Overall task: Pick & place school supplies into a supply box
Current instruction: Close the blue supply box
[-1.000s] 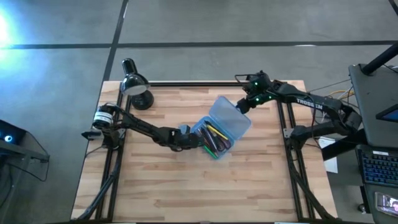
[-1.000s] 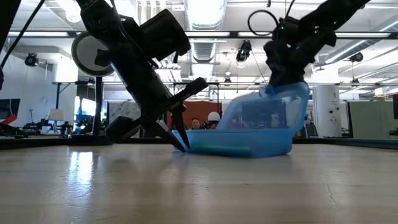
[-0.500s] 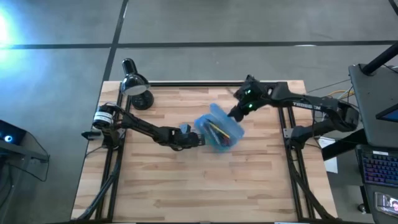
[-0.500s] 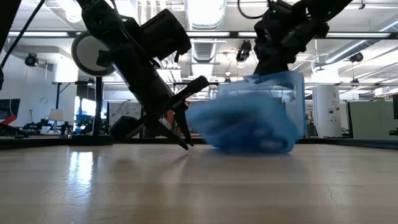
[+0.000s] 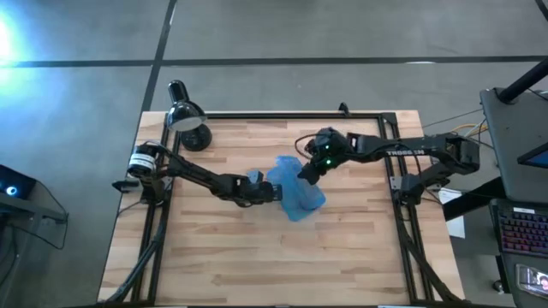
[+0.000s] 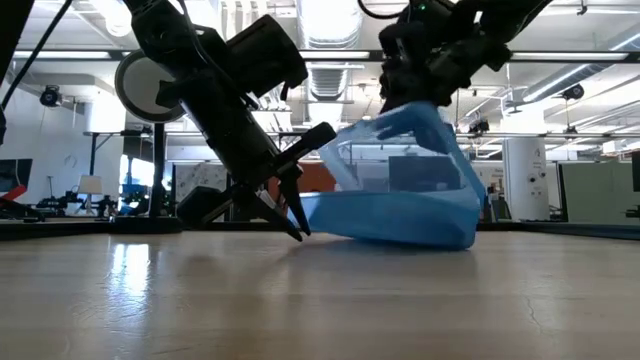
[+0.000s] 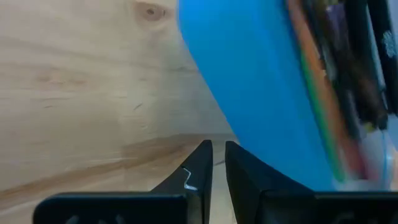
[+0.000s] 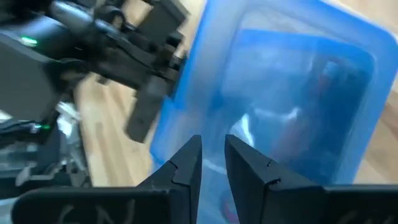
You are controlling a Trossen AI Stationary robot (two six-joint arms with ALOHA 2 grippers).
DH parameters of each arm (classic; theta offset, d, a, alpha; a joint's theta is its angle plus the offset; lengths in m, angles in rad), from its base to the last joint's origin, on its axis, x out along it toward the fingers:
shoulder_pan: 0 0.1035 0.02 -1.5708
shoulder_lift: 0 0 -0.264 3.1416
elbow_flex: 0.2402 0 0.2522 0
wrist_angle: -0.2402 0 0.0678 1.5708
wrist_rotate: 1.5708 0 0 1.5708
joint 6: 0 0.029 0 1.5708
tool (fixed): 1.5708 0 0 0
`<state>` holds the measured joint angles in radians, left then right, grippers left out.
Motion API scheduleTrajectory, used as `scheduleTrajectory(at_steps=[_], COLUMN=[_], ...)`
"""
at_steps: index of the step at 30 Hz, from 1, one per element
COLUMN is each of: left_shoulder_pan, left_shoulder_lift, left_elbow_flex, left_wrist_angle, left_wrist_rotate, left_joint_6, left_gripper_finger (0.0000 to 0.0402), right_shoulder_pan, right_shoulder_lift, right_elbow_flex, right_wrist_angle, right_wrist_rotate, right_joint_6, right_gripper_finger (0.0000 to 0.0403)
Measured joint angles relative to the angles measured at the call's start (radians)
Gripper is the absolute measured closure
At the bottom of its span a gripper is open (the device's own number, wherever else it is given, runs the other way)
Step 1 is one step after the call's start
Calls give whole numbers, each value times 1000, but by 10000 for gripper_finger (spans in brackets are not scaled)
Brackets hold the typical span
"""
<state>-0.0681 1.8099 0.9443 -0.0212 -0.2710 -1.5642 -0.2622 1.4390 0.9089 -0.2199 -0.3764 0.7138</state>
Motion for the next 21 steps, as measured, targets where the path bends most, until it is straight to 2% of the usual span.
scheduleTrajectory(at_steps=[5, 12, 21], left_shoulder_pan=[0, 5, 24], left_shoulder_lift=[0, 0, -12], left_elbow_flex=[0, 0, 0], left_wrist_angle=[-1, -1, -22], left_wrist_rotate=[1, 2, 20], left_joint_6=[1, 13, 49], left_gripper_finger=[374, 373, 374], right_shoulder_pan=[52, 141, 219], right_shoulder_lift=[82, 231, 384], right_elbow_flex=[-1, 7, 31], right_wrist_angle=[2, 124, 168], right_wrist_rotate=[54, 39, 59], right_joint_6=[35, 74, 96], right_gripper_finger=[339, 339, 340])
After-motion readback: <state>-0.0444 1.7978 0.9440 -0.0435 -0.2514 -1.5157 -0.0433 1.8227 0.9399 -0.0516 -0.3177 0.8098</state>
